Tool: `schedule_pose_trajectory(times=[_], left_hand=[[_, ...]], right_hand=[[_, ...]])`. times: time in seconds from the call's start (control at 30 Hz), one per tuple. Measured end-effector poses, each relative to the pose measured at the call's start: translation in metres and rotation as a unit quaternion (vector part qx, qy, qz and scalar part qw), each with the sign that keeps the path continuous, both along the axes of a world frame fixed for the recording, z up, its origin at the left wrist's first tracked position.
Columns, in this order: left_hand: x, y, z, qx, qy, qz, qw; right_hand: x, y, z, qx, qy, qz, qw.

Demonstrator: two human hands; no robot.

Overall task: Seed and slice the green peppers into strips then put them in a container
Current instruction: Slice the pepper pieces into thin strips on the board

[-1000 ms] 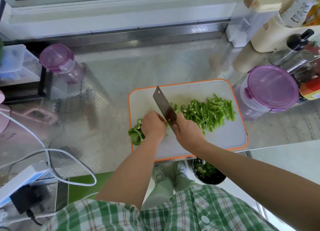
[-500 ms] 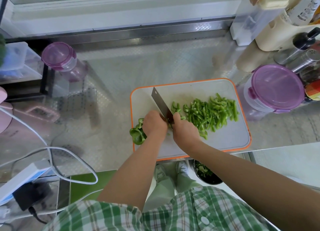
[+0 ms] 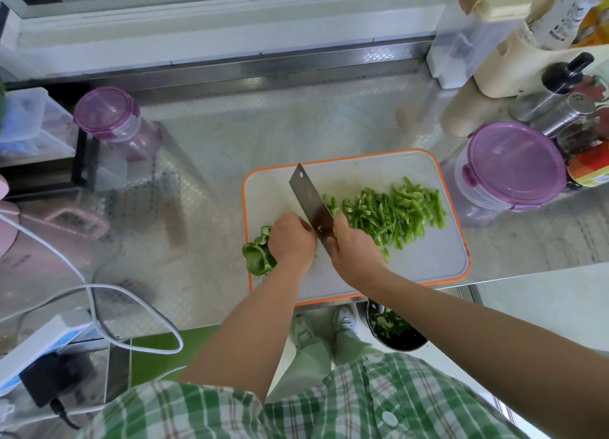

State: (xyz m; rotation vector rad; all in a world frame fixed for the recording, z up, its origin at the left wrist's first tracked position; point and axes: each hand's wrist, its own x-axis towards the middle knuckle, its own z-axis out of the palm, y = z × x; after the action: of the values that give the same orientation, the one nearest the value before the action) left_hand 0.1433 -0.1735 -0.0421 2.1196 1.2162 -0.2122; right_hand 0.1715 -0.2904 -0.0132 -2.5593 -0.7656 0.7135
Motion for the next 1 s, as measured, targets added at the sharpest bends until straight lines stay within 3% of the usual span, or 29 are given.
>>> schedule_pose_trajectory(times=[0.47,0.83,1.0], left_hand=[[0.004,-0.002,-0.005,-0.002,0.012,-0.002,1.000],[0.006,-0.001,-0.004,0.000,0.011,-0.025,1.000],[0.001,-0.004,-0.004,-0.009,-0.016,-0.007,1.000]], right_hand=[[0.000,0.009,-0.005,-0.089,-0.036,0.040,0.995],[0.008,0.021,-0.005,-0.070,-0.031,0.013,0.997],[0.016,0.014,-0.005,-0.011,-0.014,-0.051,0.999]])
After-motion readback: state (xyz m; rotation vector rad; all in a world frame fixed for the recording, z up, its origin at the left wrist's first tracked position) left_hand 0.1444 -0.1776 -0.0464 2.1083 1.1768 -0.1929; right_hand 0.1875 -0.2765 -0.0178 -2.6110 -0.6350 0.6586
